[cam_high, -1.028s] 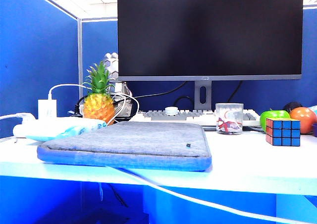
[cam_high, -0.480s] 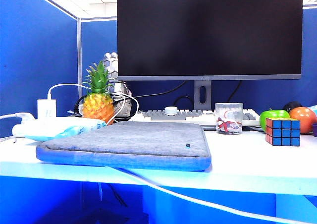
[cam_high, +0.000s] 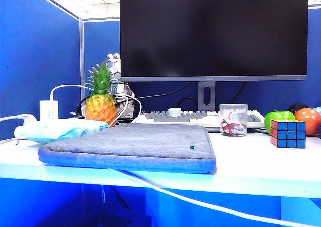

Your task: Rotate the Rubik's Cube so that its red face is facing towards you.

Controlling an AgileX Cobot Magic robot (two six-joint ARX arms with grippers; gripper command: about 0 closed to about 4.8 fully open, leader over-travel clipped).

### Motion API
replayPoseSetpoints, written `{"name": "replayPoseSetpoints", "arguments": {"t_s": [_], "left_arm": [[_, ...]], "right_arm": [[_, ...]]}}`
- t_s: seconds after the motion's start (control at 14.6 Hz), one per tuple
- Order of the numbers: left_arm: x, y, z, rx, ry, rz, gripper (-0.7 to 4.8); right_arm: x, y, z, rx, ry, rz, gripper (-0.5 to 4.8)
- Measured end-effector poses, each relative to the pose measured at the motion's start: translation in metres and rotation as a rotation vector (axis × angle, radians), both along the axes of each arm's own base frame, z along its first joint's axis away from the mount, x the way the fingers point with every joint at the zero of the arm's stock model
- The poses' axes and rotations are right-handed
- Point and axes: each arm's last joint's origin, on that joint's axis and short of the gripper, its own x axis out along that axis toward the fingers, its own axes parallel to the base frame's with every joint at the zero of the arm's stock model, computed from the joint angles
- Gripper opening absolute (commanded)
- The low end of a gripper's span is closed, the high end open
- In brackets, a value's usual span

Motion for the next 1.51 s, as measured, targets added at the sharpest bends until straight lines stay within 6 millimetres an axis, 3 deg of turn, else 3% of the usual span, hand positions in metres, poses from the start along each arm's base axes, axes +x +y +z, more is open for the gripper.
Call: {"name": "replayPoseSetpoints", "arguments": {"t_s": [0.14, 0.27, 0.41, 0.48, 0.69, 0.82, 0.96, 1.17, 1.23, 1.51], "left_arm": [[0.053, -0.01, 0.021, 0.012, 0.075, -0.135, 0.18], [0.086, -0.024, 0.029, 0.029, 0.108, -0.22, 0.22], [0.115, -0.047, 0.033, 0.072, 0.135, -0.3, 0.21], [0.123, -0.058, 0.035, 0.104, 0.155, -0.341, 0.21], [0.138, -0.092, 0.042, 0.184, 0.107, -0.444, 0.21], [0.158, -0.096, 0.044, 0.17, 0.125, -0.44, 0.21], [0.178, -0.104, 0.042, 0.122, 0.174, -0.502, 0.17], [0.213, -0.129, 0.022, 0.084, 0.264, -0.605, 0.17], [0.229, -0.146, 0.009, 0.07, 0.317, -0.646, 0.16], [0.251, -0.195, -0.027, 0.071, 0.411, -0.755, 0.16]], "right_arm": [[0.002, -0.001, 0.024, -0.024, -0.002, -0.027, -0.01], [0.02, -0.002, 0.048, -0.037, 0.092, -0.041, -0.01], [0.06, -0.003, 0.077, -0.049, 0.224, -0.011, -0.01], [0.091, -0.009, 0.087, -0.068, 0.309, 0.038, -0.01], [0.162, -0.05, 0.098, -0.039, 0.448, 0.224, -0.01], [0.18, -0.089, 0.096, 0.038, 0.464, 0.245, -0.01], [0.186, -0.114, 0.082, 0.1, 0.477, 0.334, -0.01], [0.191, -0.135, 0.054, 0.129, 0.499, 0.441, -0.01], [0.193, -0.142, 0.043, 0.145, 0.511, 0.471, -0.01], [0.195, -0.154, 0.024, 0.165, 0.517, 0.511, -0.01]]}}
